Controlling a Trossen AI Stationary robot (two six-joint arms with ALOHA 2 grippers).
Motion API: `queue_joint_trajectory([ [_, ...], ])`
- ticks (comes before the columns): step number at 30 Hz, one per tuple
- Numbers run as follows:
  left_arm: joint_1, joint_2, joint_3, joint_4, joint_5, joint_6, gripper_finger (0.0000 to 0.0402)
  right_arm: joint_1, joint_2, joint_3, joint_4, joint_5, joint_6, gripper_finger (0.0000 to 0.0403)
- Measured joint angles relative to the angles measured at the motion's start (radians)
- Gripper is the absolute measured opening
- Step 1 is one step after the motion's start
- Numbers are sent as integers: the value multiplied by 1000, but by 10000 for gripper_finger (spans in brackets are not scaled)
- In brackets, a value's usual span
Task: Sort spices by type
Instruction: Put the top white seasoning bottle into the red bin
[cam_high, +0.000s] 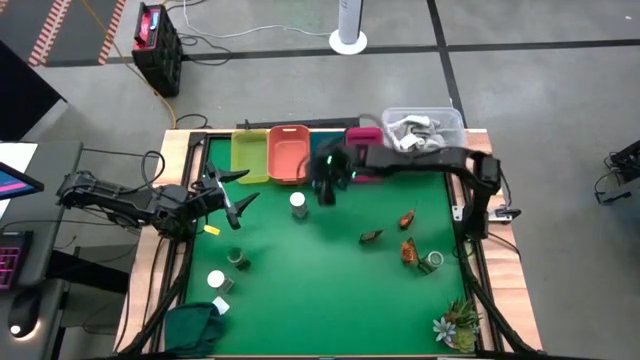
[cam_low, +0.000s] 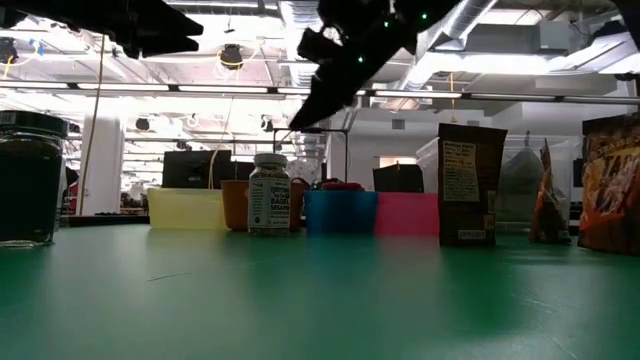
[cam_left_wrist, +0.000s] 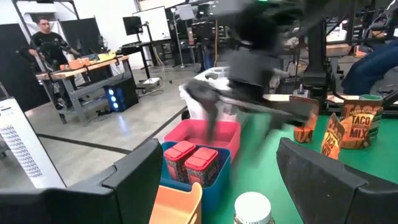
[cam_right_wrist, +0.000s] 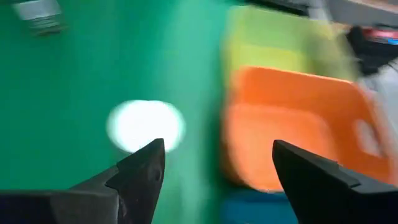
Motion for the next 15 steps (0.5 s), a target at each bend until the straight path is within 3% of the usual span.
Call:
queue_joint_trajectory([
  [8,-2,0,0,-8,5,-23,302,105,54,4,120,-6,87,323],
  [15,-2,-1,0,-9,5,-23,302,107,134,4,199,-12,141,323],
])
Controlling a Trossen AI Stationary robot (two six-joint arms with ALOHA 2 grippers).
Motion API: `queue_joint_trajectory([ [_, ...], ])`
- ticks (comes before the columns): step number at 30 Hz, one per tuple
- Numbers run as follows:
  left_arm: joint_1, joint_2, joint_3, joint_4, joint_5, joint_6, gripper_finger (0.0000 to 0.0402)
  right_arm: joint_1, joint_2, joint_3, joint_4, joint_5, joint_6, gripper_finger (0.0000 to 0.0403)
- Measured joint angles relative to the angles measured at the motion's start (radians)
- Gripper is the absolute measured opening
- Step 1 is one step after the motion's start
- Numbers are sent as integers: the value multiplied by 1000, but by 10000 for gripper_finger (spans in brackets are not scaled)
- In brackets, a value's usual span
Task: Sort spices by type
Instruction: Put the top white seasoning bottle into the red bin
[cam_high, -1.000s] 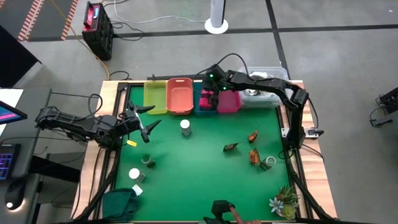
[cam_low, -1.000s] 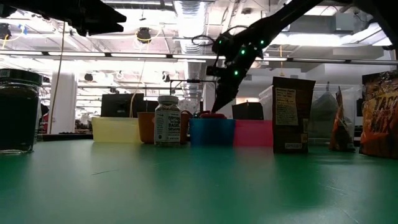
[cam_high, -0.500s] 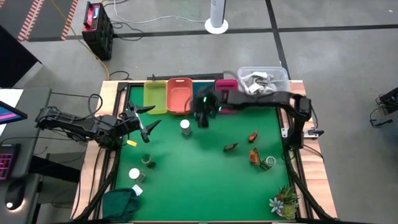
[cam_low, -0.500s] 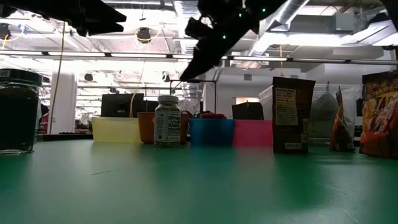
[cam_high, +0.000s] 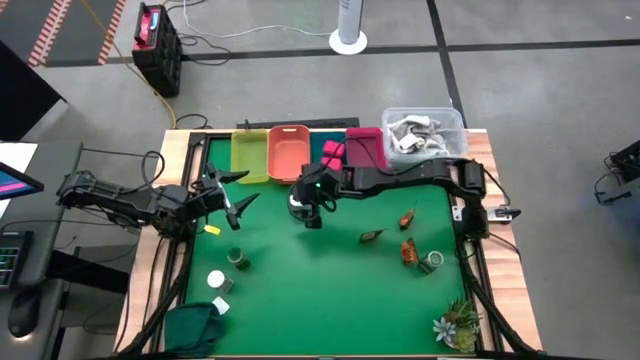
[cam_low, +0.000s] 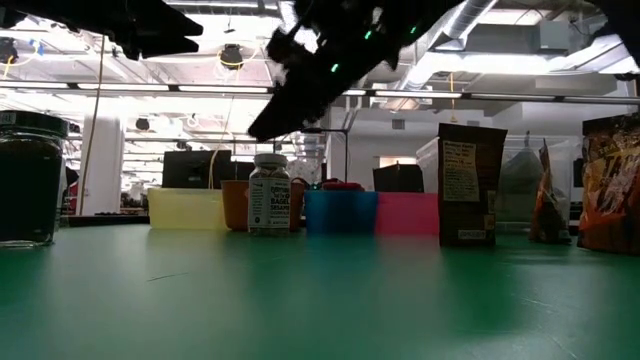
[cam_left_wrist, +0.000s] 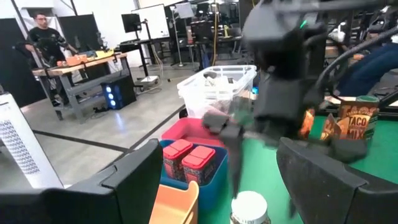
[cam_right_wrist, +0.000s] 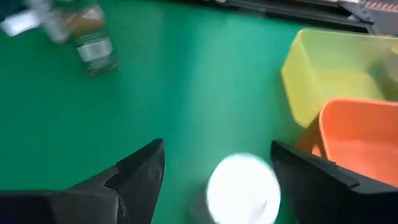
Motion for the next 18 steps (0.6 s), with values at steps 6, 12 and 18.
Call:
queue_joint_trajectory([
  [6,0,0,0,-8,0,0,302,3,37,-1,35,46,-23,323],
  [12,0,0,0,-9,0,10,302,-4,58,-3,9,55,-20,319],
  [18,0,0,0,-9,0,11,302,-13,73,-3,-23,54,6,287],
])
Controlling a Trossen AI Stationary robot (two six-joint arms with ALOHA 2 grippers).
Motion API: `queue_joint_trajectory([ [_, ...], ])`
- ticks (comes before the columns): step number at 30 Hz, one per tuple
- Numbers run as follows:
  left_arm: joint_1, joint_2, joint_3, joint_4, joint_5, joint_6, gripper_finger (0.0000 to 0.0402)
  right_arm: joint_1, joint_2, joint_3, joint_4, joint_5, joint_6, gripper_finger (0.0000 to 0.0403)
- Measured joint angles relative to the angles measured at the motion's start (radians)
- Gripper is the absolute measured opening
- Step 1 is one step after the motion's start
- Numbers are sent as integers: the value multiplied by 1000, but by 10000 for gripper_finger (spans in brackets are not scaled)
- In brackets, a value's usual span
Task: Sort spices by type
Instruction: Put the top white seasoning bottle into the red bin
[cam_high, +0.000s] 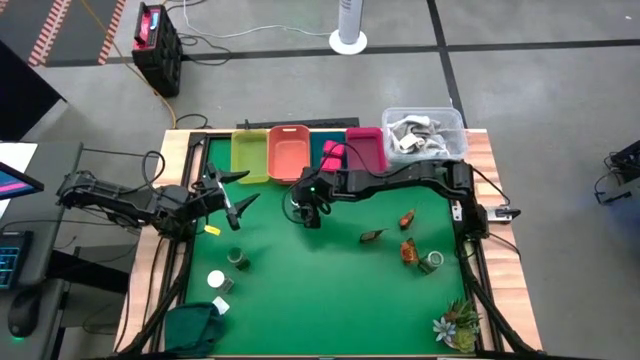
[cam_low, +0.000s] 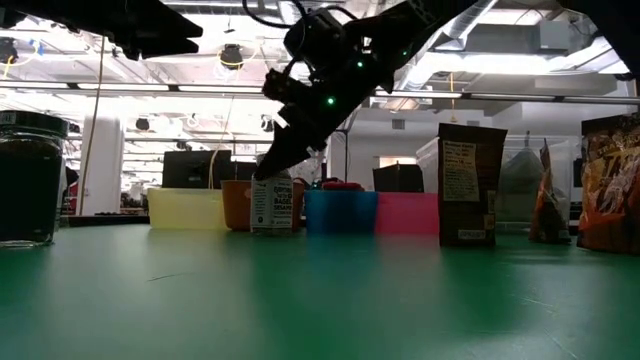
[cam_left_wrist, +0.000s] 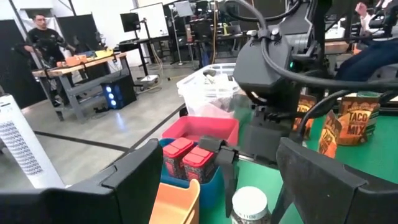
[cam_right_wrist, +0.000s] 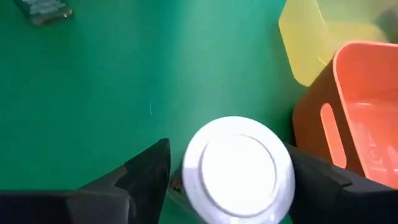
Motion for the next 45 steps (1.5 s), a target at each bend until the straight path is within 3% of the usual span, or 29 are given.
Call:
queue_joint_trajectory([
  [7,0,0,0,0,0,-1,302,0,-4,2,1,-5,3,232],
  [14,0,0,0,1,0,-5,302,-7,-44,1,-99,-1,2,232],
  [19,0,0,0,1,0,-7,302,-20,-155,1,-260,2,-3,232],
  [25,0,0,0,2,0,-15,302,-76,-286,1,-575,2,51,232],
  [28,0,0,0,4,0,-16,302,-109,-337,0,-625,81,80,232],
  [31,0,0,0,4,0,-28,302,-147,-367,1,-625,238,105,232],
  [34,0,0,0,4,0,-36,302,-203,-378,1,-587,324,153,232],
  [37,0,0,0,5,0,-37,302,-274,-382,-19,-535,361,205,232],
  [45,0,0,0,11,0,-37,302,-420,-378,-237,-239,372,259,232],
])
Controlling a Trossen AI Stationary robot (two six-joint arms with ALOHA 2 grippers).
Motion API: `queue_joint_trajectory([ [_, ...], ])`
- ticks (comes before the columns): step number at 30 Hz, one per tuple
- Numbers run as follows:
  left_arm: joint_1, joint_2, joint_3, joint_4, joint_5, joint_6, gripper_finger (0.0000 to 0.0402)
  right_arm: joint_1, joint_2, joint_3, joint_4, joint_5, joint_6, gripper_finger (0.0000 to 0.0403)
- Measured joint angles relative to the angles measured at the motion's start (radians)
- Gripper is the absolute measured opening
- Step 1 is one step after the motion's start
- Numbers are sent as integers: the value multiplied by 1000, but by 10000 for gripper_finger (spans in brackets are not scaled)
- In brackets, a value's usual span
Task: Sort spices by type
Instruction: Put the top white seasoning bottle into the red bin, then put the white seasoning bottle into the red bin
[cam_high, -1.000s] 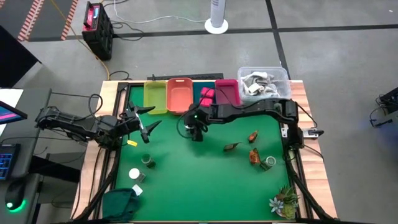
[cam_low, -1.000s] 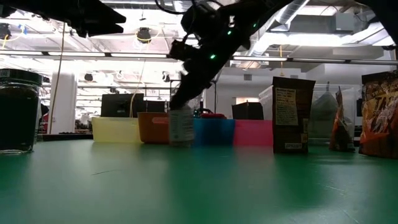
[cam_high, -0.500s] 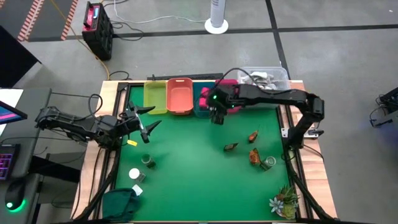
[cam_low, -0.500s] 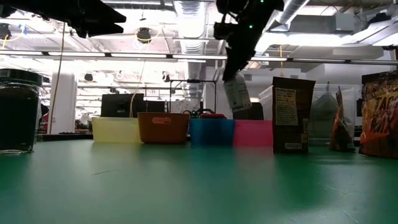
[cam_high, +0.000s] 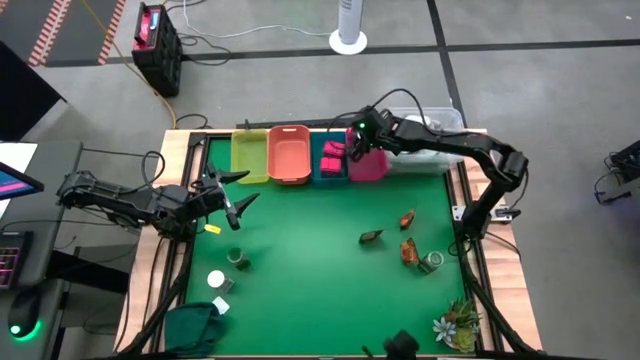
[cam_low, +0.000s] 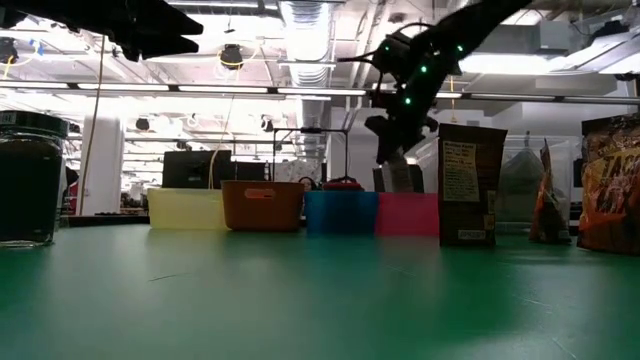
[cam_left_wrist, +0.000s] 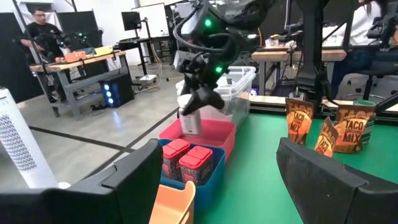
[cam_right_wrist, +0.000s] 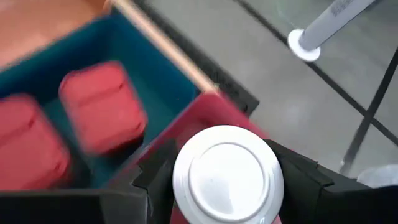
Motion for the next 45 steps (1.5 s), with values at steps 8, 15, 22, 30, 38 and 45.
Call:
queue_joint_trajectory([
  [8,0,0,0,2,0,0,302,-3,-1,-63,134,-14,31,233],
  [15,0,0,0,1,0,0,302,10,-2,-94,116,-13,27,240],
  [22,0,0,0,1,0,0,302,23,-2,-102,108,-8,35,257],
  [30,0,0,0,2,0,-4,302,24,-3,-101,71,-33,19,268],
  [38,0,0,0,1,0,-11,302,29,-12,-93,51,-44,15,318],
  [45,-79,4,65,1,108,-84,302,89,-140,-56,56,-30,-59,330],
])
